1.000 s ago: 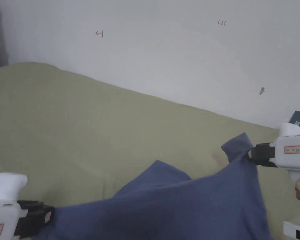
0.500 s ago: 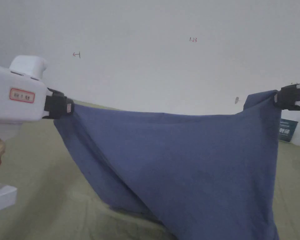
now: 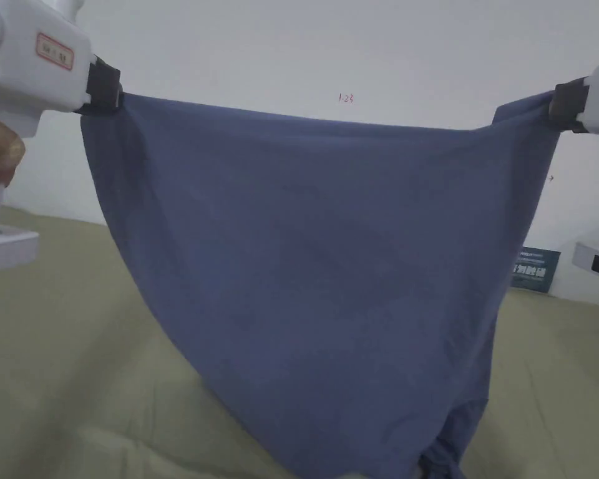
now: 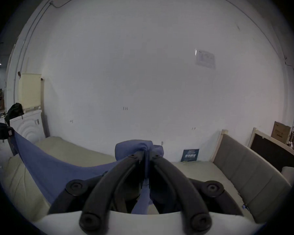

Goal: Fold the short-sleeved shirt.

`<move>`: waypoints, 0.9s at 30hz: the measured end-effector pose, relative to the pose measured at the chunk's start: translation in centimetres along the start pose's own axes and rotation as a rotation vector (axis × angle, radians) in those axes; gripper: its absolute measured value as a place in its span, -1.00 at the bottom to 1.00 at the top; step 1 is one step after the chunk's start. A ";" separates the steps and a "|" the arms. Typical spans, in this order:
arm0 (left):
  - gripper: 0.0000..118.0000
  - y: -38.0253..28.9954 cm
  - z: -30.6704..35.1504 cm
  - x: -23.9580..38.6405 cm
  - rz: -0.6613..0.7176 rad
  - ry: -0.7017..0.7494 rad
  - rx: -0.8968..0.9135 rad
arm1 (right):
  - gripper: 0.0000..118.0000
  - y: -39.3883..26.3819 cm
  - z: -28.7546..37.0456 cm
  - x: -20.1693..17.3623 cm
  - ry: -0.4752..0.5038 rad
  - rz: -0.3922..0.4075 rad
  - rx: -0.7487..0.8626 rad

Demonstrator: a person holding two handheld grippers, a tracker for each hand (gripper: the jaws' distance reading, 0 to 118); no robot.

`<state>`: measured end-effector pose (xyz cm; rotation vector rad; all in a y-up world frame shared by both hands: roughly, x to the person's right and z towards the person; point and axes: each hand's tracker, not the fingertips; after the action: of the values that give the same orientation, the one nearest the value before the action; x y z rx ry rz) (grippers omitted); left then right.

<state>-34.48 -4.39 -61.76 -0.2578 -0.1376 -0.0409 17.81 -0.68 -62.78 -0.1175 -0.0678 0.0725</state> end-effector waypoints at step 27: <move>-1.00 5.3 -5.0 0.2 -0.045 0.116 0.174 | -0.86 4.2 -2.0 -1.5 -0.058 0.008 0.196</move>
<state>-33.30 -0.52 -67.84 -0.0781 -0.0307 -0.0876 16.21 3.16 -65.39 0.0802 -0.1172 0.0901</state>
